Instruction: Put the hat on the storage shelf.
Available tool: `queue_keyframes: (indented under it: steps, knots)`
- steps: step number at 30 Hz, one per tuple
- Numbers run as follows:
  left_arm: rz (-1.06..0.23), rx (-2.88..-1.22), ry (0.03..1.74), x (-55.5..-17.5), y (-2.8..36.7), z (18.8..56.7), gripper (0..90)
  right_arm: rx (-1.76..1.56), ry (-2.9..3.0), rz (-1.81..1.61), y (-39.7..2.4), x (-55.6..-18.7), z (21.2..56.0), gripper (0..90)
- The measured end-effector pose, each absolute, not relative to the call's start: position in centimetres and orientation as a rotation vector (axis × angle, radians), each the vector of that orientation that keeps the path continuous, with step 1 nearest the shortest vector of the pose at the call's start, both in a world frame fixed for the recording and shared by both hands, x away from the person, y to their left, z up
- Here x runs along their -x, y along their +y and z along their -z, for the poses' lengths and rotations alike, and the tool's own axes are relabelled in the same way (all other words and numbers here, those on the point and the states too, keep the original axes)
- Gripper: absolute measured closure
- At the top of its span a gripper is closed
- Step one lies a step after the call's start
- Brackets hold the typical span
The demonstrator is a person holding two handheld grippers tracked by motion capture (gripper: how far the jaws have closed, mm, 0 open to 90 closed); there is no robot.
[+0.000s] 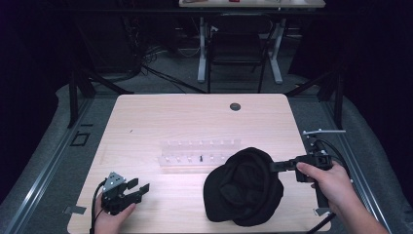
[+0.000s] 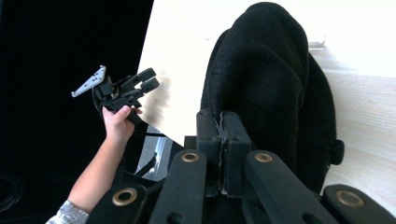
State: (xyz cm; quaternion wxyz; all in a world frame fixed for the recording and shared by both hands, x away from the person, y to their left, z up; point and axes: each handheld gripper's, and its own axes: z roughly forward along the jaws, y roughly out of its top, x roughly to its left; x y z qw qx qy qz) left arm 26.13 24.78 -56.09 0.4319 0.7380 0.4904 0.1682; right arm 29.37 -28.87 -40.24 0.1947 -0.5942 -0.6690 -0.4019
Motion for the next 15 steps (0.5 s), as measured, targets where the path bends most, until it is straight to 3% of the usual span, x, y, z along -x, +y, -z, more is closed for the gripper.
queue_keyframes:
  steps: [15]
  knots:
    - [-0.421,-1.839,1.225,-26.2,24.8,56.2,46.3,1.626,-1.823,1.137,-27.9,-29.6,37.8,88.6]
